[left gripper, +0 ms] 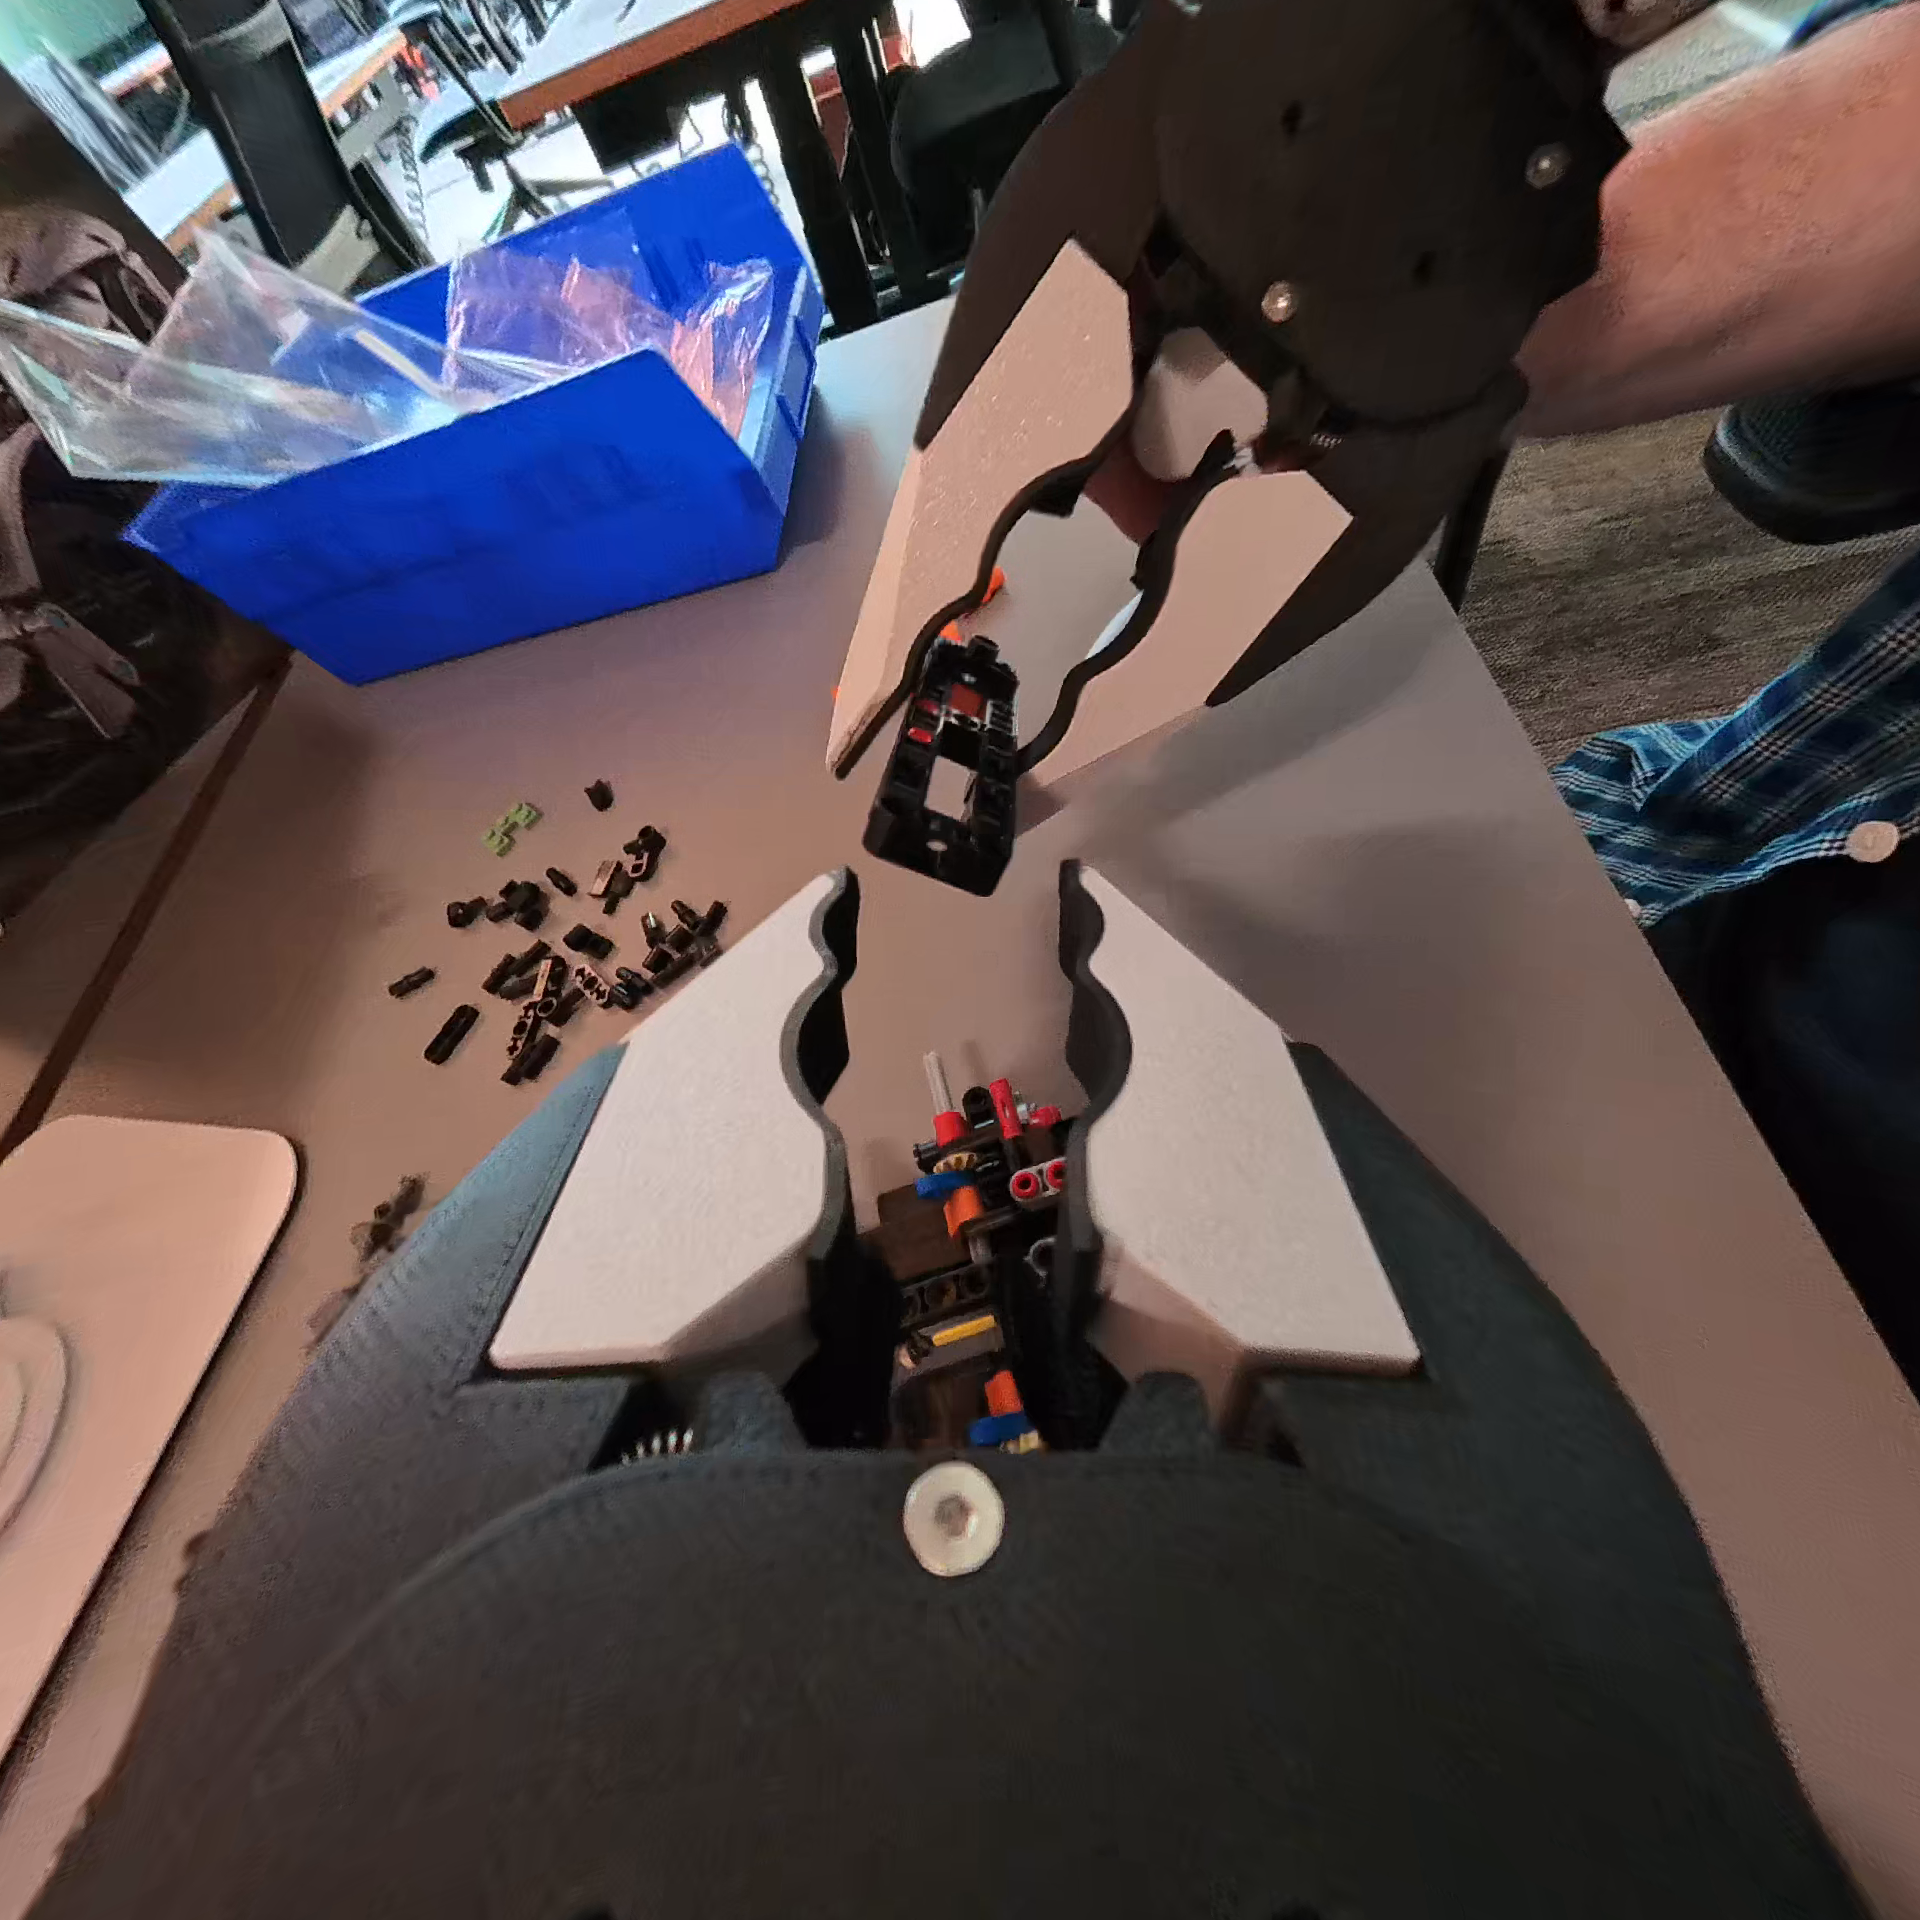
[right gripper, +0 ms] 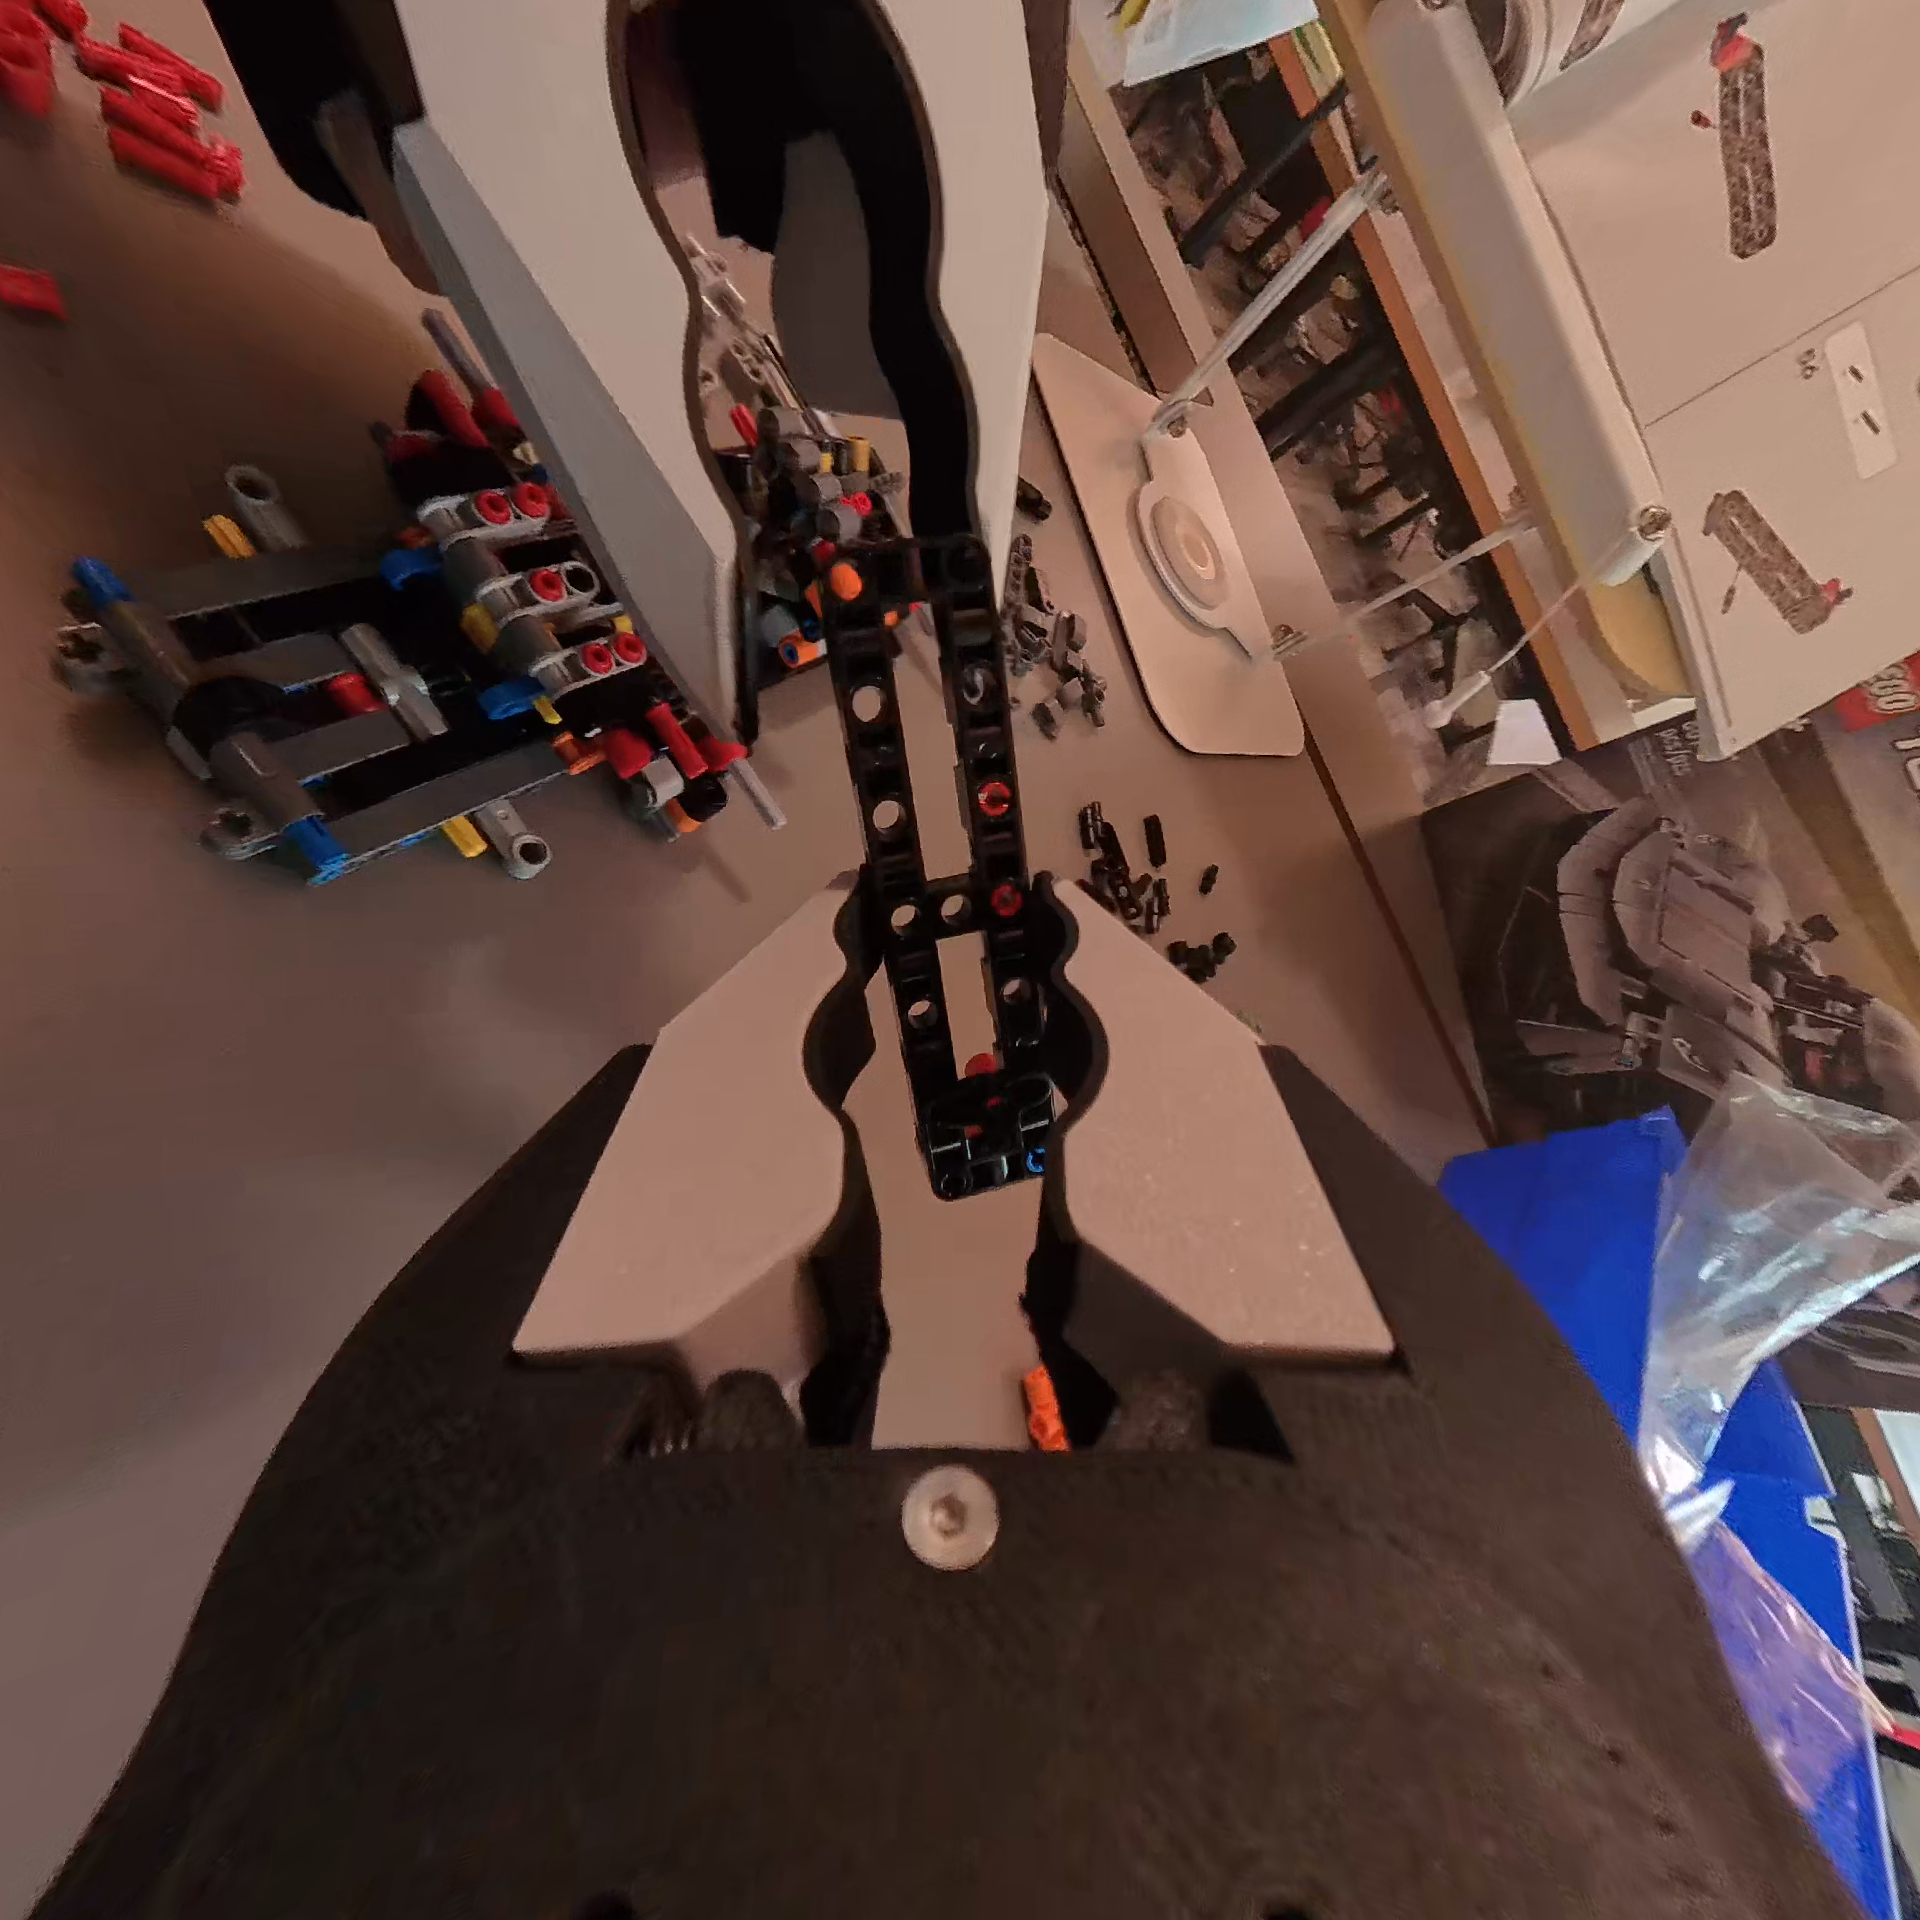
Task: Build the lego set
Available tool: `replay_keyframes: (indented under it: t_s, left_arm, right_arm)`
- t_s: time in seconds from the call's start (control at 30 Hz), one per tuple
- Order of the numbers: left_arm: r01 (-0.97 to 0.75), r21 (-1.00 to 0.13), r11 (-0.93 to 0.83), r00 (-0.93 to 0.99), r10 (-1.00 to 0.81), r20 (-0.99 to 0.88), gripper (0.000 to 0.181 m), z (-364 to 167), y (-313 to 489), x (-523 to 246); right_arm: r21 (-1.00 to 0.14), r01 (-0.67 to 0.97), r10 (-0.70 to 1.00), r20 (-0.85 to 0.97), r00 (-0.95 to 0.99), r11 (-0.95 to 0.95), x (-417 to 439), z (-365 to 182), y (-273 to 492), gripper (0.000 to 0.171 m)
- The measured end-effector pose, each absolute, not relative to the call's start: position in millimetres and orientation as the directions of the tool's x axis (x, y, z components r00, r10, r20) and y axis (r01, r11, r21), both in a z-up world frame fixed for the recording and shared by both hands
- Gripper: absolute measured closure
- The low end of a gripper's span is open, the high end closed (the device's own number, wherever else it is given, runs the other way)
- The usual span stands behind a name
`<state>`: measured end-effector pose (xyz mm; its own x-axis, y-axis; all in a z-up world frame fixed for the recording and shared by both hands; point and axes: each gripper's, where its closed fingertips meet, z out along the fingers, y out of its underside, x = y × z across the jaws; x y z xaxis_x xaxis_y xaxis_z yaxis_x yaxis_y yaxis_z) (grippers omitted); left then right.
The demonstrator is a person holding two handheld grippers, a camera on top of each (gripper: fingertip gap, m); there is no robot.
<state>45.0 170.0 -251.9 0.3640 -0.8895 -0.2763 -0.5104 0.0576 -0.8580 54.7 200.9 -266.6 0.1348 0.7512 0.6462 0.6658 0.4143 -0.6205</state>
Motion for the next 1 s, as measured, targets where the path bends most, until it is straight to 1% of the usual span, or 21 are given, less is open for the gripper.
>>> replay_keyframes:
  t_s: [0.13, 0.23, 0.27, 0.37, 0.4, 0.43, 0.53, 0.6, 0.7, 0.73, 0.8, 0.9, 1.0]
  left_arm:
    - [-0.529, -0.841, 0.117, 0.344, -0.876, -0.338, 0.143, -250.8, 167.4, 51.8]
    - [-0.526, -0.839, 0.137, 0.310, -0.888, -0.339, 0.154, -252.0, 161.1, 57.5]
    - [-0.524, -0.840, 0.142, 0.304, -0.890, -0.340, 0.155, -252.1, 159.8, 58.6]
    - [-0.511, -0.848, 0.140, 0.313, -0.889, -0.335, 0.155, -248.3, 160.3, 56.5]
    - [-0.505, -0.852, 0.137, 0.320, -0.888, -0.332, 0.155, -246.7, 161.0, 54.9]
    - [-0.506, -0.851, 0.137, 0.329, -0.882, -0.337, 0.155, -245.6, 162.6, 52.2]
    - [-0.490, -0.864, 0.116, 0.368, -0.871, -0.326, 0.156, -240.6, 168.4, 42.6]
    - [-0.501, -0.860, 0.095, 0.411, -0.848, -0.333, 0.155, -239.7, 176.3, 32.8]
    - [-0.524, -0.849, 0.072, 0.474, -0.803, -0.361, 0.156, -238.9, 188.3, 18.6]
    - [-0.524, -0.849, 0.064, 0.489, -0.794, -0.362, 0.155, -238.4, 191.0, 15.4]
    - [-0.529, -0.847, 0.044, 0.515, -0.777, -0.362, 0.155, -239.9, 196.3, 9.0]
    - [-0.528, -0.849, 0.028, 0.541, -0.759, -0.362, 0.155, -239.8, 201.3, 2.0]
    - [-0.515, -0.857, 0.021, 0.572, -0.736, -0.362, 0.155, -235.7, 205.4, -3.8]
  right_arm:
    - [-0.620, 0.653, 0.776, 0.626, 0.078, 0.434, 49.2, -272.4, 190.7, 0.145]
    - [-0.637, 0.632, 0.802, 0.596, 0.041, 0.442, 43.7, -275.4, 181.5, 0.146]
    - [-0.643, 0.628, 0.808, 0.589, 0.039, 0.438, 42.9, -275.8, 181.2, 0.146]
    - [-0.698, 0.599, 0.844, 0.532, 0.065, 0.394, 40.0, -271.9, 181.0, 0.143]
    - [-0.705, 0.603, 0.852, 0.518, 0.079, 0.373, 40.3, -270.9, 183.7, 0.129]
    - [-0.708, 0.608, 0.854, 0.513, 0.092, 0.360, 41.9, -269.5, 187.3, 0.121]
    - [-0.751, 0.581, 0.875, 0.467, 0.128, 0.315, 49.5, -260.3, 198.3, 0.123]
    - [-0.775, 0.569, 0.888, 0.432, 0.158, 0.276, 55.0, -254.8, 210.5, 0.136]
    - [-0.799, 0.572, 0.912, 0.357, 0.200, 0.187, 58.4, -256.9, 229.9, 0.148]
    - [-0.807, 0.565, 0.919, 0.338, 0.203, 0.172, 57.5, -257.7, 233.7, 0.149]
    - [-0.833, 0.532, 0.938, 0.294, 0.185, 0.156, 54.0, -255.3, 234.5, 0.144]
    - [-0.850, 0.501, 0.943, 0.284, 0.175, 0.163, 52.7, -247.9, 237.2, 0.145]
    - [-0.880, 0.459, 0.953, 0.233, 0.192, 0.123, 54.7, -242.2, 246.9, 0.144]
